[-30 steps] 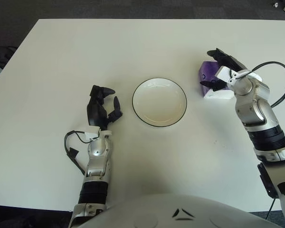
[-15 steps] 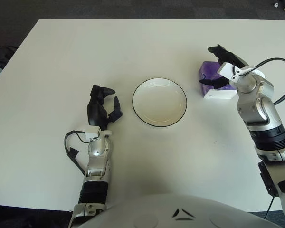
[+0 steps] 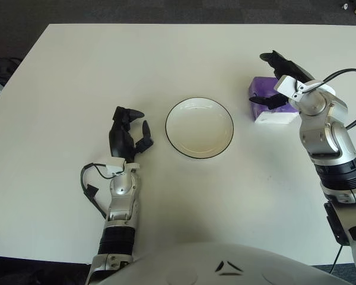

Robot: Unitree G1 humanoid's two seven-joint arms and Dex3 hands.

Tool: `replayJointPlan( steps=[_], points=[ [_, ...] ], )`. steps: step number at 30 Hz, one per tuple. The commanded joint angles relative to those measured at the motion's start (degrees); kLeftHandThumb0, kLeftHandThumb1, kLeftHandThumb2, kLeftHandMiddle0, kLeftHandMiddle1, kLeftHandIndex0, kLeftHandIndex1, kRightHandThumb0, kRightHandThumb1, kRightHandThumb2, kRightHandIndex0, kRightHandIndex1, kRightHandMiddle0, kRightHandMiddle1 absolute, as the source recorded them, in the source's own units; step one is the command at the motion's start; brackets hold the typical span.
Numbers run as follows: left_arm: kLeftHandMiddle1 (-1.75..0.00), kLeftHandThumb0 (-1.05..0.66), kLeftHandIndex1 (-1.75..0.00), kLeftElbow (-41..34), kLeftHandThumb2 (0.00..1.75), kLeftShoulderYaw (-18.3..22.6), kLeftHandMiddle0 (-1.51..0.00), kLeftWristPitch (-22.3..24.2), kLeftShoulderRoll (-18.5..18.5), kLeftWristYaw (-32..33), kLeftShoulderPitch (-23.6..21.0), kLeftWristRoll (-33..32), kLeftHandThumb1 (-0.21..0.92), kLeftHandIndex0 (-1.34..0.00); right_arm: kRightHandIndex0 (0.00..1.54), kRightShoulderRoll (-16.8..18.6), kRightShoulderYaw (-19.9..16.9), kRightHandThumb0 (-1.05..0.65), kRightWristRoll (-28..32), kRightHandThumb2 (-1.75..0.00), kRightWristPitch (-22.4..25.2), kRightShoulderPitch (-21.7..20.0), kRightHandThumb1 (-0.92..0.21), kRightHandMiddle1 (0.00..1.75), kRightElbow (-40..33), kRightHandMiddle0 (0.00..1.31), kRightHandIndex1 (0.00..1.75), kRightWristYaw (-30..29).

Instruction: Put the tissue paper into the plate.

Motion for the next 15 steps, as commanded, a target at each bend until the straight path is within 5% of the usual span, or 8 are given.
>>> replayJointPlan(
  steps=[1,15],
  points=[
    [-1.47,-0.43,-1.75,4.6,1.13,0.0,-0.63,1.9,-0.2,0.2,3.8,1.0,0.47,-0.48,0.0,-0.9,1.2,-0.9,-1.0,-0.66,0.7,0.9,-0.51,0.34,-0.9,0.0,0.0,1.5],
    [-1.46,-0.42,-1.75,4.2,1.11,0.2,-0.63,1.7,-0.1,0.1,4.4,0.8,0.48,-0.48,0.0,0.3,3.3,-0.86,-0.7,-0.67,3.9,1.5,-0.48,0.32,2.6,0.0,0.0,2.9]
  ],
)
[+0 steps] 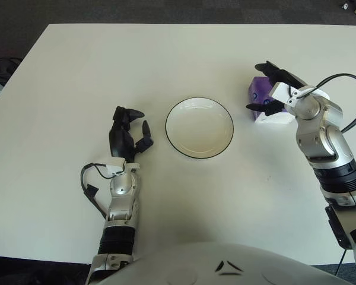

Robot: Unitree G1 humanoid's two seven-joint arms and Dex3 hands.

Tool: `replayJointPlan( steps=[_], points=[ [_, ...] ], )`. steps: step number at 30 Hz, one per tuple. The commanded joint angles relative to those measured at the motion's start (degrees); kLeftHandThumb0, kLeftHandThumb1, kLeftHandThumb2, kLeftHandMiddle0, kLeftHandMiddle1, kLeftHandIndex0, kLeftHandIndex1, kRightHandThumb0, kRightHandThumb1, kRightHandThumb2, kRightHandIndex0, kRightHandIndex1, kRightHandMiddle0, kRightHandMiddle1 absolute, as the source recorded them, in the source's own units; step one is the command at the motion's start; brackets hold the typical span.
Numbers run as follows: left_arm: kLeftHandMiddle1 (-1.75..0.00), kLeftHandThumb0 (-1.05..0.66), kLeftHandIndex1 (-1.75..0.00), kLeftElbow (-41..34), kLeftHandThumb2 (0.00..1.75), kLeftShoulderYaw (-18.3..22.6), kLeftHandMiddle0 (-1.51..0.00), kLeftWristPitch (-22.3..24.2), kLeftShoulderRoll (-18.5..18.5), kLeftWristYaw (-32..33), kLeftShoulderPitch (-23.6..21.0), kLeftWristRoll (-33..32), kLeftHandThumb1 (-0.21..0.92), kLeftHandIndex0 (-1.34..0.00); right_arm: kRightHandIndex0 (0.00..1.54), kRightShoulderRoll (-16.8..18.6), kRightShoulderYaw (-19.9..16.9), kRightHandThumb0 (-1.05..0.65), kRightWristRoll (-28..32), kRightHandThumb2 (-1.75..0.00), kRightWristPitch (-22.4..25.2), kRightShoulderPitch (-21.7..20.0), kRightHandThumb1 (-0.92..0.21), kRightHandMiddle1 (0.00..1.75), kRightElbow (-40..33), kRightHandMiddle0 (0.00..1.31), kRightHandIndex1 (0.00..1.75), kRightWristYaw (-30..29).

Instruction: Put the tissue paper into the plate.

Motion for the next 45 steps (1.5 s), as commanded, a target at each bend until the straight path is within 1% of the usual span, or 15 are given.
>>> replayJointPlan(
  steps=[1,6,11,14,19,28,35,38,39,41,42,44,45],
  points=[
    [-1.46,-0.42,-1.75,4.1,1.11,0.2,-0.63,1.6,-0.2,0.1,4.5,0.7,0.49,-0.47,0.0,0.3,0.8,-0.86,-0.2,-0.67,1.5,0.2,-0.47,0.31,1.1,0.0,0.0,1.1],
    [-1.46,-0.42,-1.75,3.9,1.11,0.2,-0.63,1.4,-0.3,0.1,4.8,0.6,0.49,-0.47,0.0,0.8,2.2,-0.85,-0.4,-0.68,1.8,0.1,-0.47,0.31,3.3,0.0,0.0,0.8],
    [-1.46,-0.42,-1.75,3.5,1.11,0.3,-0.63,1.6,-0.4,0.1,5.1,0.5,0.49,-0.47,0.0,1.5,2.6,-0.79,0.0,-0.72,1.9,0.2,-0.42,0.36,5.0,0.0,0.0,0.2],
    [-1.45,-0.42,-1.75,3.2,1.11,0.4,-0.63,2.0,-0.5,0.3,5.4,0.5,0.49,-0.47,0.0,2.5,2.2,-0.75,1.0,-0.75,1.8,-0.1,-0.38,0.39,7.8,0.0,0.0,-0.6],
    [-1.44,-0.42,-1.75,2.5,1.1,0.5,-0.63,2.6,-0.5,0.4,5.9,0.5,0.49,-0.47,0.0,3.1,1.7,-0.7,2.0,-0.81,1.5,-0.6,-0.34,0.42,9.6,0.0,0.0,-0.9],
    [-1.44,-0.42,-1.75,1.9,1.1,0.8,-0.64,3.3,-0.5,0.8,6.3,0.7,0.49,-0.47,0.0,4.1,1.3,-0.67,3.0,-0.83,0.0,-1.6,-0.32,0.4,14.6,0.0,0.0,-2.3],
    [-1.44,-0.42,-1.75,1.8,1.11,0.9,-0.64,2.8,-0.4,0.5,6.4,0.6,0.49,-0.47,0.0,4.9,1.0,-0.68,3.5,-0.84,-0.1,-2.5,-0.31,0.37,16.9,0.0,0.0,-2.7],
    [-1.44,-0.42,-1.75,2.0,1.11,1.0,-0.65,2.1,-0.3,0.2,6.5,0.5,0.49,-0.47,0.0,5.9,-0.3,-0.67,4.3,-0.86,-1.6,-1.9,-0.31,0.37,18.5,0.0,0.0,-4.9],
    [-1.44,-0.42,-1.75,2.0,1.11,1.0,-0.65,2.0,-0.2,0.1,6.5,0.4,0.49,-0.47,0.0,6.4,-0.8,-0.66,4.7,-0.87,-2.1,-1.6,-0.31,0.38,18.6,0.0,0.0,-5.8],
    [-1.44,-0.42,-1.75,2.0,1.11,1.0,-0.64,1.9,-0.2,0.1,6.5,0.4,0.49,-0.47,0.01,6.8,-1.3,-0.63,5.2,-0.93,-2.7,-1.3,-0.28,0.47,18.8,0.0,0.01,-6.8],
    [-1.44,-0.42,-1.75,2.0,1.11,1.0,-0.64,1.9,-0.2,0.1,6.5,0.4,0.49,-0.47,0.01,7.0,-1.6,-0.62,5.4,-0.94,-2.9,-1.2,-0.27,0.48,18.8,0.0,0.02,-7.2],
    [-1.44,-0.42,-1.75,1.8,1.11,1.1,-0.64,1.9,-0.2,0.2,6.6,0.5,0.49,-0.47,0.0,7.3,-2.0,-0.59,5.8,-0.97,-3.7,-0.8,-0.25,0.59,18.8,0.0,0.11,-8.1],
    [-1.44,-0.42,-1.75,1.7,1.11,1.1,-0.64,2.0,-0.2,0.3,6.7,0.6,0.49,-0.47,0.0,7.5,-2.2,-0.56,6.0,-0.99,-4.0,-0.4,-0.23,0.67,18.3,0.0,0.18,-8.4]
  ],
)
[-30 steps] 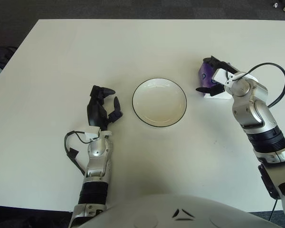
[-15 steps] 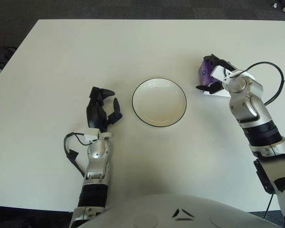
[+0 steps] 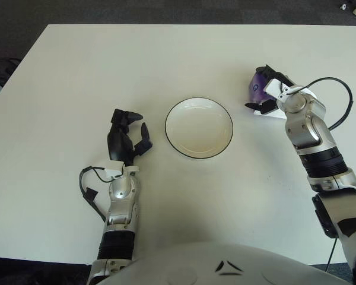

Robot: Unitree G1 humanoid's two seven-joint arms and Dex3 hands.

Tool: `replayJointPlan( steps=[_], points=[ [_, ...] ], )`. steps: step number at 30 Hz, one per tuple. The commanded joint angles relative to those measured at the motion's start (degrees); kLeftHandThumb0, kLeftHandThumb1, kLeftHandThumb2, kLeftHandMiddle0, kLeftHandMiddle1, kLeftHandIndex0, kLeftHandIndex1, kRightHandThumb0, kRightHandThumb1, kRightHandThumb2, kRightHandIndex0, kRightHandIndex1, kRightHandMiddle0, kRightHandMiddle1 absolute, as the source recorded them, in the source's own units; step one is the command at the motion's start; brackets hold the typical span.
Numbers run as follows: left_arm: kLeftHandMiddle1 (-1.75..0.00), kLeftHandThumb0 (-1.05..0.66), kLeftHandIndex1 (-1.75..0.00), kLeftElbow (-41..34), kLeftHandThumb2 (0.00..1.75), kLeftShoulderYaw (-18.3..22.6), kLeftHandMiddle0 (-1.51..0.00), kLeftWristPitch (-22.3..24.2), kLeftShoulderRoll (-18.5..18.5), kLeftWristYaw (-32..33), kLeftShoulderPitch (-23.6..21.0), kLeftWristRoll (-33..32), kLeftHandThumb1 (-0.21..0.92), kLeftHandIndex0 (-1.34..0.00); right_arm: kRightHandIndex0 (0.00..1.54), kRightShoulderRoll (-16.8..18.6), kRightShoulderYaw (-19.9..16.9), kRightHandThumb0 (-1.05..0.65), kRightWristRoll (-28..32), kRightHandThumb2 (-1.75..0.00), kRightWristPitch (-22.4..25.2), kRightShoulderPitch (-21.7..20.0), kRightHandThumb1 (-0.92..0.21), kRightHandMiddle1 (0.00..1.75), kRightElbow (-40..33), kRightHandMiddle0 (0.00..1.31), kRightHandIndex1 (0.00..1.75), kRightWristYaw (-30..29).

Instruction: Put the tissue paper into the plate.

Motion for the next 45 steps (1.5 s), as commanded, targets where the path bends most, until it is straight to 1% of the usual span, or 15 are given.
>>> replayJointPlan(
  steps=[1,2,4,10,12,16,20,22,24,26,27,30,35,40,45],
  points=[
    [-1.44,-0.42,-1.75,3.1,1.11,0.5,-0.64,2.0,-0.1,0.2,4.8,0.6,0.49,-0.47,0.0,1.4,-0.4,-0.49,2.7,-1.02,0.0,3.9,-0.21,0.81,1.3,0.0,0.33,0.1],
    [-1.44,-0.42,-1.75,3.0,1.11,0.5,-0.64,2.0,-0.2,0.3,4.8,0.6,0.49,-0.47,0.0,1.6,-0.7,-0.47,3.0,-1.03,-0.3,4.1,-0.21,0.85,1.1,0.0,0.38,-0.1],
    [-1.44,-0.42,-1.75,3.0,1.11,0.6,-0.64,2.0,-0.2,0.4,4.9,0.7,0.49,-0.47,0.0,1.8,-1.1,-0.4,3.5,-1.08,-1.0,4.4,-0.18,1.11,1.0,0.0,0.57,-0.5],
    [-1.45,-0.42,-1.75,2.9,1.11,0.7,-0.65,1.8,-0.1,0.4,4.8,0.7,0.49,-0.47,0.0,2.3,-1.7,-0.3,4.4,-1.16,-2.2,4.8,-0.15,1.52,0.9,0.0,0.95,-1.2],
    [-1.45,-0.42,-1.75,2.9,1.11,0.8,-0.65,1.7,-0.1,0.4,4.8,0.7,0.49,-0.47,0.0,2.4,-1.8,-0.3,4.5,-1.17,-2.4,4.9,-0.15,1.57,0.9,0.0,1.0,-1.3],
    [-1.44,-0.42,-1.75,2.6,1.1,0.8,-0.65,1.9,-0.1,0.6,4.8,0.9,0.49,-0.47,0.0,2.9,-2.7,-0.3,5.3,-1.21,-3.0,5.3,-0.17,1.71,1.1,0.01,1.4,-1.9],
    [-1.44,-0.42,-1.75,2.3,1.1,0.8,-0.64,2.4,-0.1,0.6,4.9,1.1,0.5,-0.46,0.0,3.5,-4.0,-0.28,6.8,-1.24,-4.8,5.9,-0.18,1.74,1.8,0.06,1.67,-2.8],
    [-1.44,-0.42,-1.75,2.2,1.1,0.9,-0.64,2.7,-0.1,0.6,4.9,1.2,0.5,-0.46,0.0,4.0,-5.2,-0.26,8.2,-1.25,-6.6,6.2,-0.19,1.74,2.3,0.1,1.71,-3.5],
    [-1.44,-0.42,-1.75,2.1,1.1,0.9,-0.64,2.9,0.0,0.5,4.9,1.1,0.5,-0.46,0.06,4.6,-6.4,-0.33,9.8,-1.17,-8.5,6.6,-0.34,1.74,2.7,0.28,1.73,-4.3],
    [-1.44,-0.42,-1.75,2.1,1.1,1.0,-0.64,2.9,0.0,0.4,4.8,1.0,0.5,-0.46,0.26,5.0,-7.5,-0.17,11.2,-1.24,-10.7,7.0,-0.33,1.74,3.0,0.4,1.74,-5.1],
    [-1.45,-0.42,-1.75,2.1,1.1,1.1,-0.64,2.8,0.0,0.3,4.8,0.9,0.5,-0.47,0.37,5.1,-7.9,-0.11,11.8,-1.32,-11.8,7.1,-0.28,1.74,3.2,0.47,1.74,-5.5],
    [-1.45,-0.42,-1.75,2.1,1.1,1.2,-0.65,2.7,0.0,0.2,4.8,0.8,0.49,-0.47,0.52,5.1,-8.8,-0.04,13.0,-1.43,-14.6,7.6,-0.21,1.74,3.6,0.56,1.74,-6.5],
    [-1.47,-0.42,-1.75,2.4,1.11,1.3,-0.66,2.0,0.0,-0.1,4.7,0.4,0.49,-0.47,0.77,5.4,-10.7,-0.01,15.5,-1.58,-19.3,9.2,-0.07,1.75,2.2,0.61,1.67,-8.5],
    [-1.47,-0.42,-1.75,2.4,1.11,1.4,-0.66,2.0,0.0,0.0,4.7,0.4,0.48,-0.48,0.9,6.4,-11.7,0.0,17.2,-1.67,-23.0,10.8,0.03,1.75,0.5,0.64,1.64,-10.7],
    [-1.48,-0.43,-1.75,2.2,1.13,1.4,-0.66,2.1,0.0,0.4,4.8,0.9,0.48,-0.48,0.95,7.5,-12.7,0.0,19.7,-1.69,-27.7,12.4,0.06,1.75,-0.2,0.67,1.58,-11.8]
  ],
)
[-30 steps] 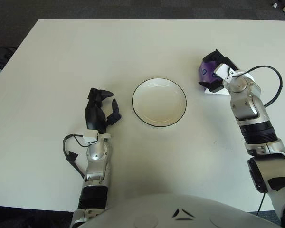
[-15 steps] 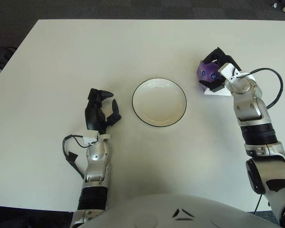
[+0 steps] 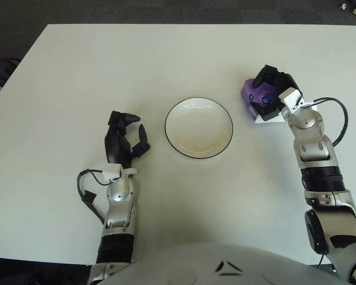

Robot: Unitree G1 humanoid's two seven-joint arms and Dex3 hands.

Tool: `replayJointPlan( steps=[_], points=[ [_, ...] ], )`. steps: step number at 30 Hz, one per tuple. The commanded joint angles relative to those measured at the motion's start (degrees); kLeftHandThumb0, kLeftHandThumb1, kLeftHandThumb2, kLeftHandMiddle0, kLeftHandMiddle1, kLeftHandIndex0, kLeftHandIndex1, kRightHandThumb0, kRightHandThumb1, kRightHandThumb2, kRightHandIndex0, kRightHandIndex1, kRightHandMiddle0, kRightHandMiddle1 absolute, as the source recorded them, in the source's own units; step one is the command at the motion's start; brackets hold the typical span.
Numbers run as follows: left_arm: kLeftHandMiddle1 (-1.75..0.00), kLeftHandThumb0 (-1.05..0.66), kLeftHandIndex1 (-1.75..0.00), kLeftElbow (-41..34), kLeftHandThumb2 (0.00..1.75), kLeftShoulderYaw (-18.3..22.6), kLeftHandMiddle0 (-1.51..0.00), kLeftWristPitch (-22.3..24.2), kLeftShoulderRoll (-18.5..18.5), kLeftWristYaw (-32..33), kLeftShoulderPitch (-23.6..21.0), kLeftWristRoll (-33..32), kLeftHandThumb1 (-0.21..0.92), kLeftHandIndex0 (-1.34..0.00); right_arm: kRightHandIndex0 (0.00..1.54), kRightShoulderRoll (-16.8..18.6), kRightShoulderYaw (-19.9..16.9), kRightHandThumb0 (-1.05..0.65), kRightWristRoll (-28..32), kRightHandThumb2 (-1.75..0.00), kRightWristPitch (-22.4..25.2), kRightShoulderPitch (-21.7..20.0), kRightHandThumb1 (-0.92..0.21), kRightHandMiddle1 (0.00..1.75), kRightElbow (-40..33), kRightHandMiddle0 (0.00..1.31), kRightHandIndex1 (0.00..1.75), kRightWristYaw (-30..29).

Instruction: Put the tissue paper into the plate.

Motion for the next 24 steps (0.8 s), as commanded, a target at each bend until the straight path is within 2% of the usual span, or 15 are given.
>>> replayJointPlan(
  steps=[1,5,13,24],
  points=[
    [-1.48,-0.43,-1.75,3.2,1.13,0.7,-0.66,2.2,0.0,0.3,3.6,0.4,0.47,-0.48,0.96,1.5,-0.1,0.0,2.6,-1.69,-2.4,2.9,0.07,1.75,-0.2,0.67,1.57,0.3],
    [-1.48,-0.43,-1.75,3.0,1.13,0.7,-0.66,2.4,0.0,0.3,3.7,0.4,0.47,-0.49,0.97,2.5,-0.2,0.0,4.0,-1.69,-7.7,5.3,0.07,1.75,-1.3,0.67,1.56,-0.7],
    [-1.5,-0.43,-1.75,2.4,1.13,0.8,-0.66,3.3,-0.1,0.5,3.7,0.4,0.47,-0.49,0.96,4.0,-0.4,0.0,5.8,-1.69,-14.3,7.7,0.07,1.75,-2.2,0.67,1.57,-1.7],
    [-1.5,-0.43,-1.75,1.2,1.13,0.7,-0.65,4.6,-0.6,0.6,3.9,0.7,0.47,-0.48,0.92,6.1,-1.2,0.0,7.8,-1.66,-18.3,9.4,0.03,1.75,-5.9,0.64,1.6,-2.8]
  ],
)
